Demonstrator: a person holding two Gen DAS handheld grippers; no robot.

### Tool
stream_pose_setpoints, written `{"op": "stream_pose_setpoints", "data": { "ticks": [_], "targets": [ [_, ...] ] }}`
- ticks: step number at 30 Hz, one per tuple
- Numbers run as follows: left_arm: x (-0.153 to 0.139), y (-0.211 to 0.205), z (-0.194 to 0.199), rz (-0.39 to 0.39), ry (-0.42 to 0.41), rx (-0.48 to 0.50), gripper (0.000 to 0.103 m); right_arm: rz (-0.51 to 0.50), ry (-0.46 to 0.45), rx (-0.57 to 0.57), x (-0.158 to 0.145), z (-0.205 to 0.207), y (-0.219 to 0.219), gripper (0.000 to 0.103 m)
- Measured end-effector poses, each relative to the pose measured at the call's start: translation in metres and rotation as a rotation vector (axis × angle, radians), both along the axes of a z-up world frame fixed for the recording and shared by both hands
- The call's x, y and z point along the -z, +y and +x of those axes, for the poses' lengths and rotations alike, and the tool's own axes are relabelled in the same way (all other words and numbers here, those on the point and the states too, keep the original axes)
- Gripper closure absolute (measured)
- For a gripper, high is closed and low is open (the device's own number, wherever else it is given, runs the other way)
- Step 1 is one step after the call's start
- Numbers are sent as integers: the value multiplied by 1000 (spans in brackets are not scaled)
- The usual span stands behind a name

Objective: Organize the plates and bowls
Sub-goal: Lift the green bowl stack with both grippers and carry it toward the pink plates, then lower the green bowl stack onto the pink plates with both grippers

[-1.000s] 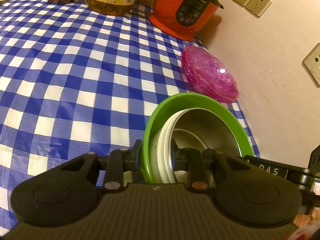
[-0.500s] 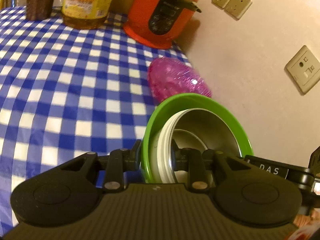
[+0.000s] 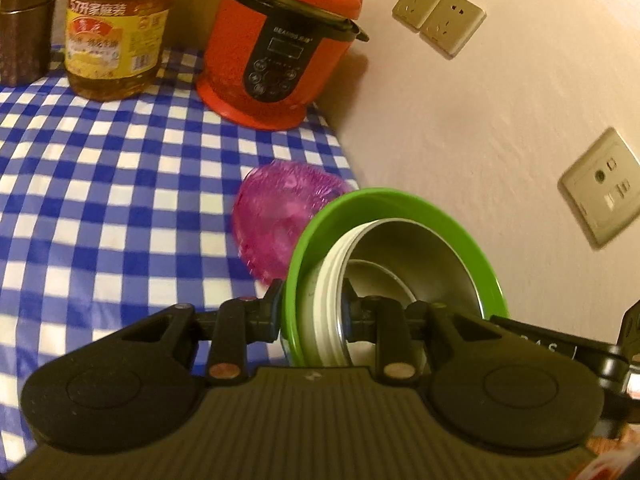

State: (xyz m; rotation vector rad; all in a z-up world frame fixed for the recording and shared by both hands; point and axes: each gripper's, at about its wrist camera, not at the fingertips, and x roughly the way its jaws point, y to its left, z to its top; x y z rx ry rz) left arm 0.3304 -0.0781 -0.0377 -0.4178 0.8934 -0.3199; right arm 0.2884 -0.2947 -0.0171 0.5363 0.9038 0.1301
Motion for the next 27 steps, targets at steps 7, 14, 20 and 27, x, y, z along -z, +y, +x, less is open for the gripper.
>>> {"op": "stream_pose_setpoints", "data": {
  "ticks": [7, 14, 20, 27],
  "targets": [
    [-9, -9, 42, 6, -13, 7, 79, 11, -23, 26, -3, 34, -9, 76],
    [3, -13, 83, 9, 0, 17, 79, 10, -27, 56, 9, 69, -10, 76],
    [19, -12, 109, 3, 8, 18, 79, 7, -26, 61, 25, 91, -10, 76],
    [36, -19, 132, 11, 29, 22, 79, 9, -2, 71, 44, 113, -16, 76]
  ]
}}
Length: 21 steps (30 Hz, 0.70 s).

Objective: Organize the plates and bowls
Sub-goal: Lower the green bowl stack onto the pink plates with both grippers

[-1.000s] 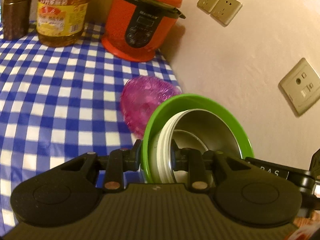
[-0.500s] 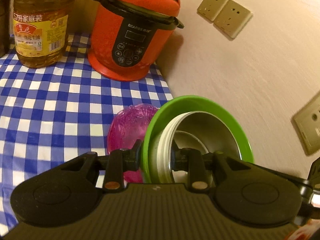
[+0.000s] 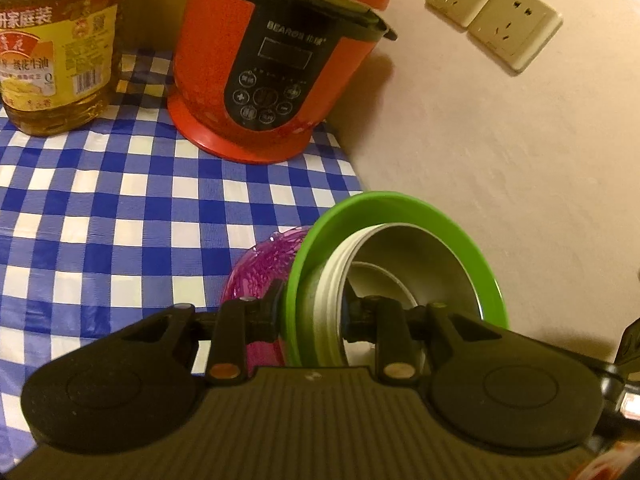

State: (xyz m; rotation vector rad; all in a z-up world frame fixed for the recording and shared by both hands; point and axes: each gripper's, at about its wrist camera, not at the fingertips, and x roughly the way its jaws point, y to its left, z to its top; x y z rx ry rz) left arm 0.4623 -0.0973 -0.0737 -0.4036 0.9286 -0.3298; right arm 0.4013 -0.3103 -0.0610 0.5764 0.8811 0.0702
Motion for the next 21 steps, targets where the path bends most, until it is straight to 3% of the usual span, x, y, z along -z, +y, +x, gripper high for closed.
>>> {"op": "stream_pose_setpoints", "data": {
  "ticks": [21],
  "targets": [
    [31, -10, 14, 25, 31, 7, 79, -17, 41, -12, 35, 18, -4, 76]
  ]
}}
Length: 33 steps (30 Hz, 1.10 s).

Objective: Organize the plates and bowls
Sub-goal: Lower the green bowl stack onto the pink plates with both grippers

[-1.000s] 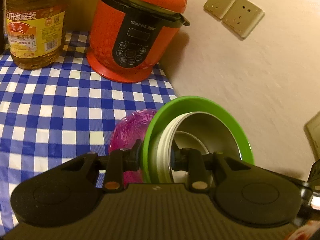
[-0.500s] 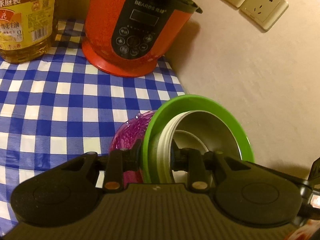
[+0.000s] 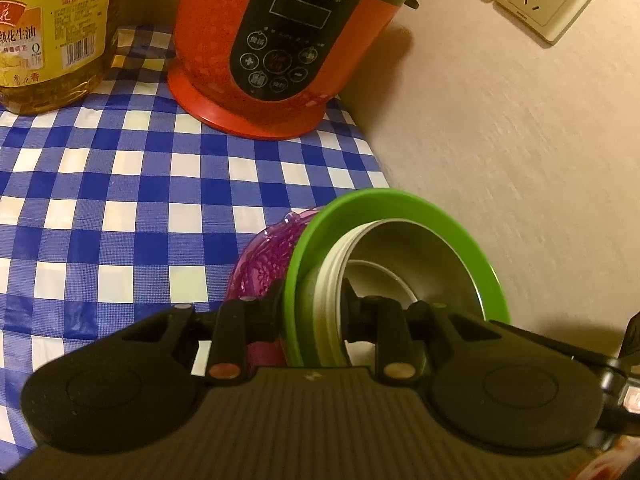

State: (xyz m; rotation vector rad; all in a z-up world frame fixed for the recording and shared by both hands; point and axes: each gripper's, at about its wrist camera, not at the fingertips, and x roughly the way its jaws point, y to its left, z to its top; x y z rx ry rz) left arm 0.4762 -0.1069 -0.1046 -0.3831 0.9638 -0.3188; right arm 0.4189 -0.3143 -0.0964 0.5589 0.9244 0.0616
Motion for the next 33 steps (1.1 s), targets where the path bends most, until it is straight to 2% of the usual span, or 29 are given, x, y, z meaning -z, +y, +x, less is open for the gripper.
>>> {"op": "stream_pose_setpoints", "data": {
  "ticks": [11, 30, 33],
  "targets": [
    [9, 1, 1, -21, 14, -19, 79, 0, 13, 1, 9, 3, 2, 76],
    [8, -5, 2, 14, -8, 0, 79, 2, -2, -2, 11, 3, -2, 76],
    [7, -4, 1, 13, -8, -3, 79, -8, -6, -5, 10, 4, -1, 72]
  ]
}}
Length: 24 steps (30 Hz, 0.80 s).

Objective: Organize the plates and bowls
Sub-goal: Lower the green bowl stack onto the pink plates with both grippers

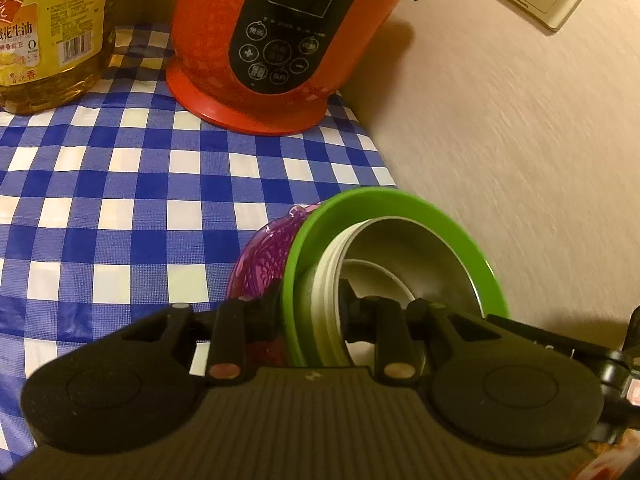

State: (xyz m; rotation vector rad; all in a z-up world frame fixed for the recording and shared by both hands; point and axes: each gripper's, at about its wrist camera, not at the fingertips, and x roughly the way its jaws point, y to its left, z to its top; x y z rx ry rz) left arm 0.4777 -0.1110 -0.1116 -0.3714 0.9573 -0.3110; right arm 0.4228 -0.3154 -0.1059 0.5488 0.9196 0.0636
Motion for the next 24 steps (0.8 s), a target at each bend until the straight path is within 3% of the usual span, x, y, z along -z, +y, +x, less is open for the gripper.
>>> {"op": "stream_pose_setpoints", "data": {
  "ticks": [2, 4, 24],
  "targets": [
    [-2, 1, -1, 2, -12, -1, 77, -3, -15, -6, -3, 0, 1, 57],
    [-5, 3, -4, -3, -24, -1, 75, -10, -36, -7, -7, -2, 2, 48],
    [-38, 12, -43, 5, -113, -11, 60, -52, -94, -29, -44, -34, 10, 46]
  ]
}}
